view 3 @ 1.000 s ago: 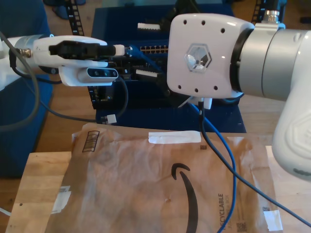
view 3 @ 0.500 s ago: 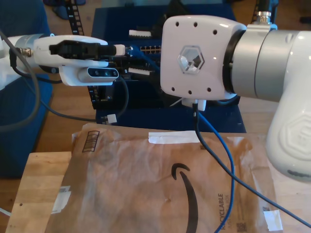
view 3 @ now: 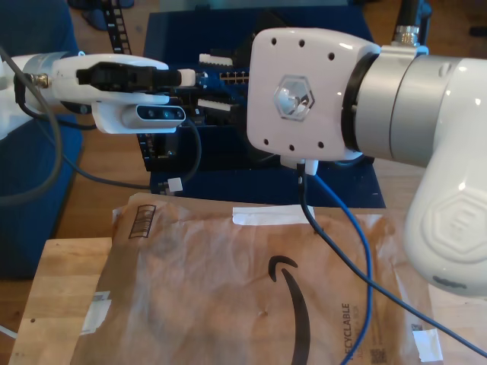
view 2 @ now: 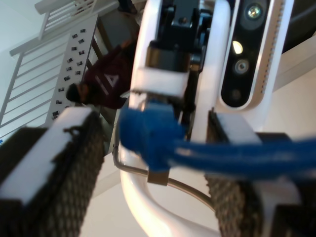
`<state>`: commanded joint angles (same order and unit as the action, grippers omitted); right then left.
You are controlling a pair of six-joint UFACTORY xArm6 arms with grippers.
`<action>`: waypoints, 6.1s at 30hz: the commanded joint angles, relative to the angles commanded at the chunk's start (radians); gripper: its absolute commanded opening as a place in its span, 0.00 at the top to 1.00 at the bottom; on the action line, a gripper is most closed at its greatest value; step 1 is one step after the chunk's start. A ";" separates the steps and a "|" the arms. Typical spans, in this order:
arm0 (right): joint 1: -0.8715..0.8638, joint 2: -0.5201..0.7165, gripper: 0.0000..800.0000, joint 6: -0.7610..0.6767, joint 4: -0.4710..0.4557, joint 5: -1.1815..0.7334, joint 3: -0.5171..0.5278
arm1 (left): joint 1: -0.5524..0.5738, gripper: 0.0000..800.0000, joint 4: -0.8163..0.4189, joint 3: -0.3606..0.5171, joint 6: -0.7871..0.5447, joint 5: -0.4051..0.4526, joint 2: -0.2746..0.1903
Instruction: Grab the cable and plug it in
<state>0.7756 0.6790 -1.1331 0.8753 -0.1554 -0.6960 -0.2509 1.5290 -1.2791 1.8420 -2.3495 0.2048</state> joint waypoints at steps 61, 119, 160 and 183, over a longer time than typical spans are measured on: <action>-0.199 -0.258 1.00 0.120 -0.180 0.852 0.310 | -0.744 0.00 -1.315 0.345 -0.867 0.315 -0.354; 0.031 -0.683 1.00 0.404 0.288 1.169 0.008 | -1.453 0.00 -1.679 1.155 -1.732 1.235 -0.760; 0.129 -0.612 1.00 0.477 0.353 1.165 0.023 | -1.455 0.00 -1.677 1.177 -1.732 1.289 -0.720; 0.135 -0.637 1.00 0.479 0.358 1.152 -0.003 | -1.453 0.00 -1.679 1.177 -1.732 1.289 -0.720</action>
<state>0.9106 0.0422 -0.6544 1.2329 0.9969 -0.6991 -1.7039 -0.1496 -0.1022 0.1097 -1.0606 -0.5148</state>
